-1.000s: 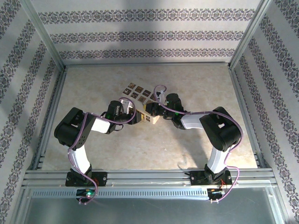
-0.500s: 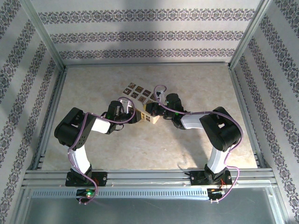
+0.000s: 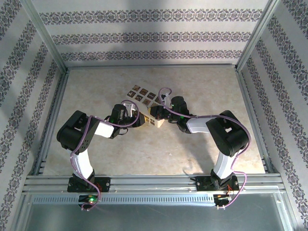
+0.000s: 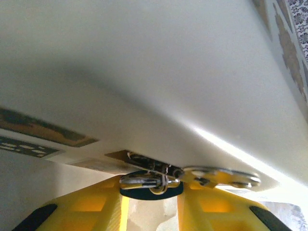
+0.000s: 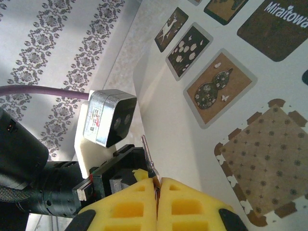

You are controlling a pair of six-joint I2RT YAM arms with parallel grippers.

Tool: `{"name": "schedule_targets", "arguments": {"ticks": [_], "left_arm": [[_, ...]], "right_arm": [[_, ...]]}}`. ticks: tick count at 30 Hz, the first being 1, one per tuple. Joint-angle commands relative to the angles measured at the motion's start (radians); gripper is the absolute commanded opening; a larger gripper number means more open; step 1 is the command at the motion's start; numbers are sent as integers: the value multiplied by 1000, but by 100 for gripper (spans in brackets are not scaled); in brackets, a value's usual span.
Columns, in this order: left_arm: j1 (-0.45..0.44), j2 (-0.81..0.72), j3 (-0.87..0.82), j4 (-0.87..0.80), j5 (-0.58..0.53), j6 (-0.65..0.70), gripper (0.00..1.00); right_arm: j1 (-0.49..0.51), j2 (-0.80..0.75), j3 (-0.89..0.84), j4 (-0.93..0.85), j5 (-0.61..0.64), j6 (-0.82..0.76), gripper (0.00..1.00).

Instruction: Unlock a padlock with a key

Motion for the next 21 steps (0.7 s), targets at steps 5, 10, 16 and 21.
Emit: {"name": "schedule_targets", "arguments": {"ticks": [5, 10, 16, 21], "left_arm": [[-10, -71, -13, 16, -32, 0, 29], [-17, -128, -20, -27, -19, -12, 29], [-37, -187, 1, -125, 15, -32, 26], [-60, -210, 29, -195, 53, -47, 26]], "right_arm": [[-6, -87, -30, -118, -5, -22, 1], [-8, -170, -72, -202, 15, -87, 1], [1, -289, -163, -300, 60, -215, 1], [50, -376, -212, -370, 127, -317, 1]]}}
